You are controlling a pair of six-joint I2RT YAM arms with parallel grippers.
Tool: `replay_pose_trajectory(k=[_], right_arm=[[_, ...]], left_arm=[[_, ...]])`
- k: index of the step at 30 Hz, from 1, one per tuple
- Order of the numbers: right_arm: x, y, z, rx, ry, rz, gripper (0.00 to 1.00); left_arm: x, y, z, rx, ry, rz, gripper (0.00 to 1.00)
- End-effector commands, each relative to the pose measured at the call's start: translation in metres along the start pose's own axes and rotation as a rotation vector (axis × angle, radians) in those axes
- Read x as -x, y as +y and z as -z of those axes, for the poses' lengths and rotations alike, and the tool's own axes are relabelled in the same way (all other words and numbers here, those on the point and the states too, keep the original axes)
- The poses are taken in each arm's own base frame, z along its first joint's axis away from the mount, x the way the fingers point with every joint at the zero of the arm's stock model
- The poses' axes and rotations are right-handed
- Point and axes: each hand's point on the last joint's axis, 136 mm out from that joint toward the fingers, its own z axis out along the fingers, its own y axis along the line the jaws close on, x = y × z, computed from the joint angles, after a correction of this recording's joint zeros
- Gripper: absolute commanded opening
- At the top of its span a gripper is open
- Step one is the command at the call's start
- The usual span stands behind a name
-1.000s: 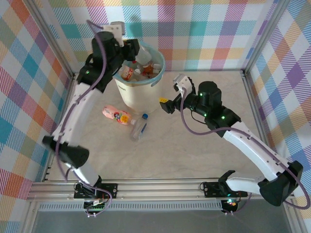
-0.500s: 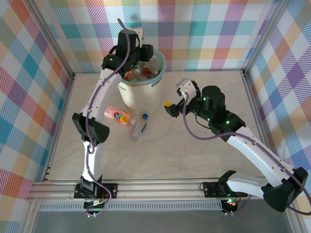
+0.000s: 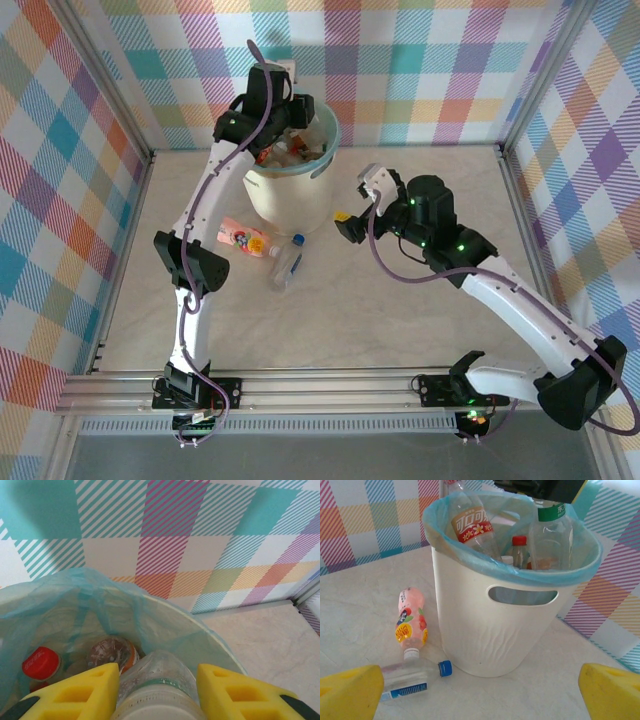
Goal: Put the plastic bottles in the bin
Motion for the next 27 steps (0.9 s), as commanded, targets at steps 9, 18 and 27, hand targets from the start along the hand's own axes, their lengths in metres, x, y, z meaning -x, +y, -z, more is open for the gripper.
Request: replay_pose_trajectory(k=[9, 18, 27], right_arm=[[0.017, 0.003, -0.002, 0.032, -0.029, -0.002, 1.0], [0.025, 0.002, -0.002, 0.033, -0.042, -0.016, 1.0], [0.025, 0.005, -0.016, 0.063, -0.019, -0.093, 1.0]], left_arm=[[-0.039, 0.023, 0.022, 0.064, 0.185, 0.031, 0.69], [0.011, 0.021, 0.078, 0.064, 0.036, 0.044, 0.77], [-0.019, 0.01, 0.068, -0.01, 0.124, 0.04, 0.67]])
